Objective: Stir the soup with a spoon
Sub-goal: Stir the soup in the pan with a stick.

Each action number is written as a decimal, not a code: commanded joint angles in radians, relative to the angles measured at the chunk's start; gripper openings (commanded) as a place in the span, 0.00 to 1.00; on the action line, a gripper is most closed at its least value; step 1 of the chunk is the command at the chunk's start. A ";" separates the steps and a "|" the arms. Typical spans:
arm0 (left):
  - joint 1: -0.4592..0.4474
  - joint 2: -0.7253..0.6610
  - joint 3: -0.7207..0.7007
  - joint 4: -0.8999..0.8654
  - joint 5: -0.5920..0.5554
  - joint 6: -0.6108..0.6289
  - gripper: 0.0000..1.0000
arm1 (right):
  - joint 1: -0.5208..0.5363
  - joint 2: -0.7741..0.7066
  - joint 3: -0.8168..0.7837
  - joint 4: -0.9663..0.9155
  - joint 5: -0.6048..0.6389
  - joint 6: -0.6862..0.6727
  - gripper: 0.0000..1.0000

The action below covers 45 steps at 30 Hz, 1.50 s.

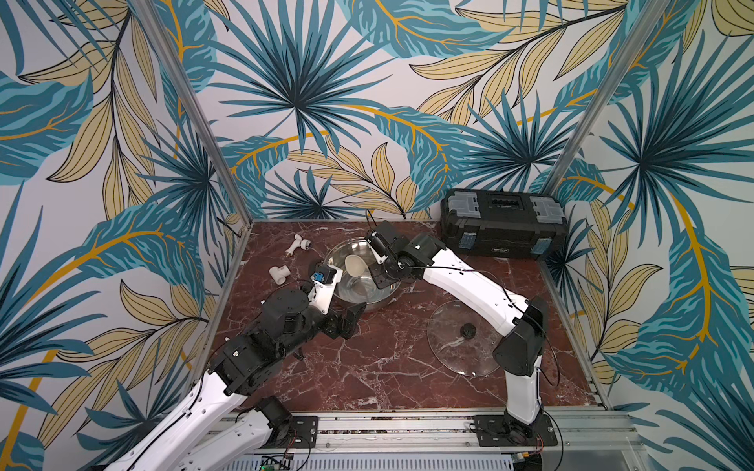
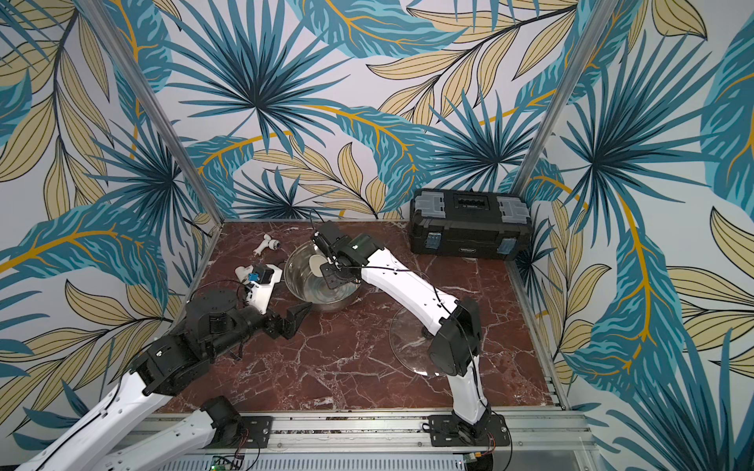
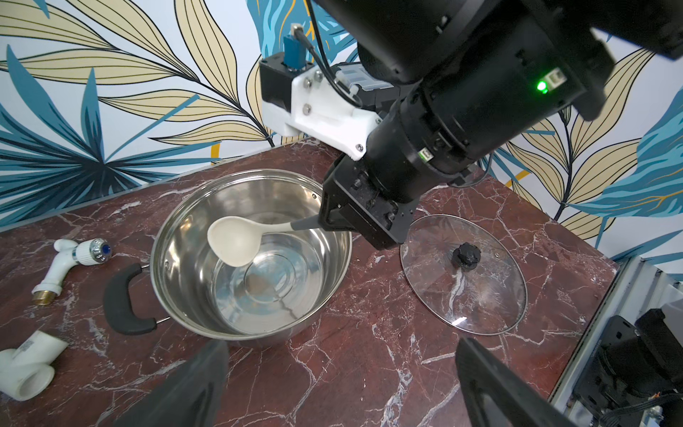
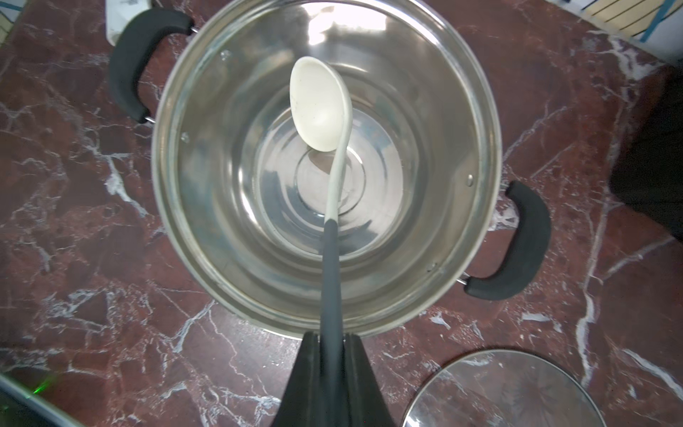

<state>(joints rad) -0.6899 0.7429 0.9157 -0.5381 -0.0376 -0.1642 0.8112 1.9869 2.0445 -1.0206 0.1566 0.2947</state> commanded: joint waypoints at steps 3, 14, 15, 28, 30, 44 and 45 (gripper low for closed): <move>0.005 -0.011 -0.034 0.025 0.002 0.000 1.00 | 0.002 -0.033 -0.066 0.054 -0.105 -0.002 0.00; 0.004 -0.007 -0.037 0.036 0.007 -0.012 1.00 | 0.005 -0.209 -0.272 0.028 -0.050 -0.008 0.00; 0.004 -0.007 -0.038 0.036 0.007 -0.013 1.00 | 0.005 -0.220 -0.284 0.020 -0.030 -0.008 0.00; 0.004 -0.007 -0.042 0.044 0.005 -0.021 1.00 | 0.004 -0.161 -0.215 -0.072 0.266 0.003 0.00; 0.004 -0.007 -0.045 0.046 0.003 -0.020 1.00 | 0.005 -0.142 -0.188 -0.059 0.278 0.007 0.00; 0.004 -0.029 -0.075 0.075 0.003 0.037 1.00 | 0.005 -0.038 -0.065 0.101 0.061 0.004 0.00; 0.003 -0.035 -0.079 0.082 0.000 0.044 1.00 | 0.005 -0.032 -0.057 0.099 0.034 0.006 0.00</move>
<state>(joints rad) -0.6899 0.7322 0.8700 -0.4934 -0.0372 -0.1524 0.8131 1.9316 1.9583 -0.9665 0.2863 0.2955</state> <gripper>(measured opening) 0.999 0.115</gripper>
